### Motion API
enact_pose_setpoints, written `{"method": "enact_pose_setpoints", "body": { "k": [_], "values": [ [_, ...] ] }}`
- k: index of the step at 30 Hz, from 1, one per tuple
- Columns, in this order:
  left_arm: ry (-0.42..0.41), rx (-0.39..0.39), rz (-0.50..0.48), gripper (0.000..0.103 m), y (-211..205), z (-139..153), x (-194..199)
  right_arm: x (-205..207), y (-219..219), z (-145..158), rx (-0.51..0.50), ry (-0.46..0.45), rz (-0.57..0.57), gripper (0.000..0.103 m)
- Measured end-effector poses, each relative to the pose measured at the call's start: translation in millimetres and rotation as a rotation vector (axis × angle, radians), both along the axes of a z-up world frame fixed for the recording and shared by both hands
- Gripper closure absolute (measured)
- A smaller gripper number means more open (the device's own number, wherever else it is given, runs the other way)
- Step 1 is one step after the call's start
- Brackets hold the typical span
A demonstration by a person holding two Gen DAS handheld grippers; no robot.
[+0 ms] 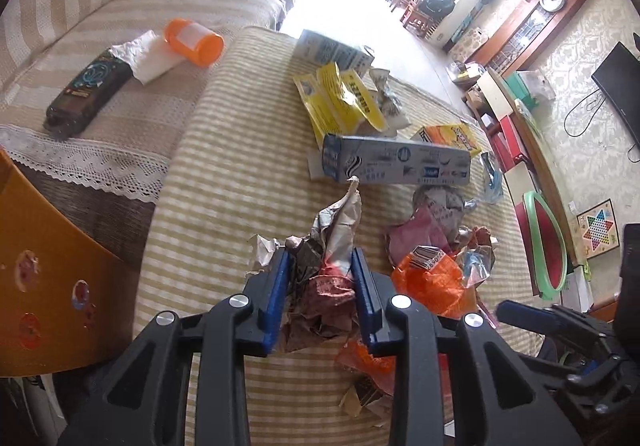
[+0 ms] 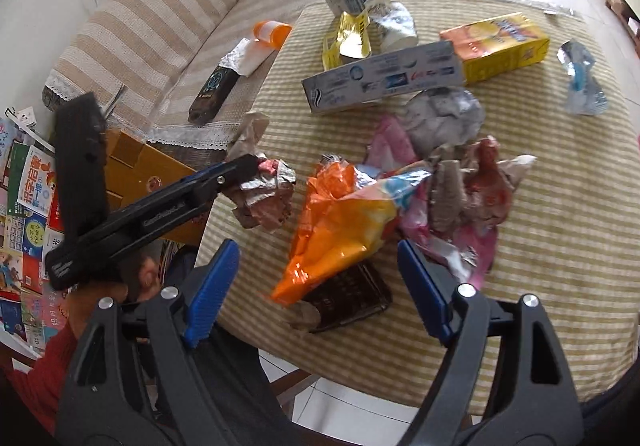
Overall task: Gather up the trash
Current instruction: 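Grasp the crumpled foil wrapper with the left tool while the right tool grasps the orange bag, then drop the wrapper from the left tool into the red bin while the right tool drops the orange bag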
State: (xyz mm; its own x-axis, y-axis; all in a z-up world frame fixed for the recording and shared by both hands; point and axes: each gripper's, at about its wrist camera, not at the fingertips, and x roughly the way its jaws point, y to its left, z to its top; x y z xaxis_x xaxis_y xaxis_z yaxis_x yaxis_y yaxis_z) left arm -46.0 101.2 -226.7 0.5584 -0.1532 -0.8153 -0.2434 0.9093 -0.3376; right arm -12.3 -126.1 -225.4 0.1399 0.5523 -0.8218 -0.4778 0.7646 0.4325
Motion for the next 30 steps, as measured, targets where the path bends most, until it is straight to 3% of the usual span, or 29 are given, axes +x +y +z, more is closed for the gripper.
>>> {"method": "enact_pose_setpoints", "body": {
  "k": [4,6,7,10,18,30],
  "values": [
    [-0.011,0.004,0.014,0.074,3,7,-2,11,15,-21,-0.015,0.059,-0.025,0.024],
    [-0.014,0.003,0.018,0.074,4,11,-1,16,21,-30,-0.032,0.078,-0.022,0.034],
    [-0.016,0.005,0.019,0.074,4,11,0,17,23,-34,-0.034,0.09,-0.015,0.052],
    [-0.025,0.013,0.018,0.074,2,16,-1,19,19,-32,0.008,0.106,-0.026,0.055],
    [-0.073,0.02,0.021,0.074,-5,40,1,18,-12,20,0.074,-0.053,-0.086,0.056],
    [-0.187,0.041,-0.062,0.074,-51,96,32,30,-76,93,0.012,-0.338,-0.253,0.056]
  ]
}}
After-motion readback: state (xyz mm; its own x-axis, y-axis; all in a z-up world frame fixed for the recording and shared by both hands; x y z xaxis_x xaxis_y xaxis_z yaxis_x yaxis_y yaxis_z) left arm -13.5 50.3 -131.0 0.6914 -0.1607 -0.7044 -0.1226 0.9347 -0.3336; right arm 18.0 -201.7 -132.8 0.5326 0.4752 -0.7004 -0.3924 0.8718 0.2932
